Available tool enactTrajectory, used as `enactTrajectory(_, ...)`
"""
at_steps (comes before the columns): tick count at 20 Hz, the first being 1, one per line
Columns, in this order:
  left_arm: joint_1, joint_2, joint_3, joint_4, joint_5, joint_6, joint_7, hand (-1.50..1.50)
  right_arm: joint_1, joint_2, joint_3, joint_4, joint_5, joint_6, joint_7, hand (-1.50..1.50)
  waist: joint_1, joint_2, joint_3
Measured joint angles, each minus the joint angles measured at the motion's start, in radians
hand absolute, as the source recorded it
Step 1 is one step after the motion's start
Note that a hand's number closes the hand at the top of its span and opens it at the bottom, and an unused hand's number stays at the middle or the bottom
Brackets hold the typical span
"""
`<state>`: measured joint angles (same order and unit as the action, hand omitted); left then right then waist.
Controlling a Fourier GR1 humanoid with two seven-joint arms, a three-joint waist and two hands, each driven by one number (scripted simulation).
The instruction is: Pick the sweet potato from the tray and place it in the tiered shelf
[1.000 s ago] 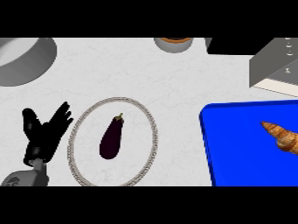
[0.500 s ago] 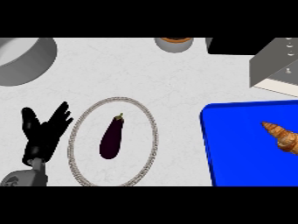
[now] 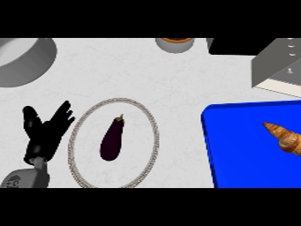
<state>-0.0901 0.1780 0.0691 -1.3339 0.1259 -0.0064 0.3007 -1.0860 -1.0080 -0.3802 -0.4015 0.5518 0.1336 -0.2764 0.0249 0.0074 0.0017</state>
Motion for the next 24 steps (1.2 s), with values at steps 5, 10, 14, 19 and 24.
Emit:
enactTrajectory(5,0.003,0.005,0.005,0.0,-0.002,-0.003,0.0,0.0,-0.031,-0.002,-0.088,0.053,-0.077,-0.018,0.042,-1.5,0.001,0.0,0.0)
enactTrajectory(10,0.02,-0.003,-0.001,-0.014,-0.007,-0.001,-0.006,0.0,-0.059,-0.008,-0.177,0.097,-0.168,0.008,0.063,-1.5,0.002,0.0,0.001)
enactTrajectory(14,0.026,-0.003,0.001,-0.016,-0.007,-0.004,-0.013,0.0,-0.098,-0.028,-0.244,0.12,-0.241,0.033,0.111,-1.5,0.002,-0.001,0.001)
enactTrajectory(19,0.028,0.0,0.004,-0.024,-0.001,-0.013,-0.003,0.0,-0.103,-0.094,-0.323,0.141,-0.314,0.014,0.148,-1.5,0.001,0.001,0.001)
enactTrajectory(24,0.017,0.001,0.009,-0.016,-0.003,-0.013,-0.005,0.0,-0.057,-0.164,-0.37,0.157,-0.341,-0.075,0.159,-1.5,0.002,0.004,0.002)
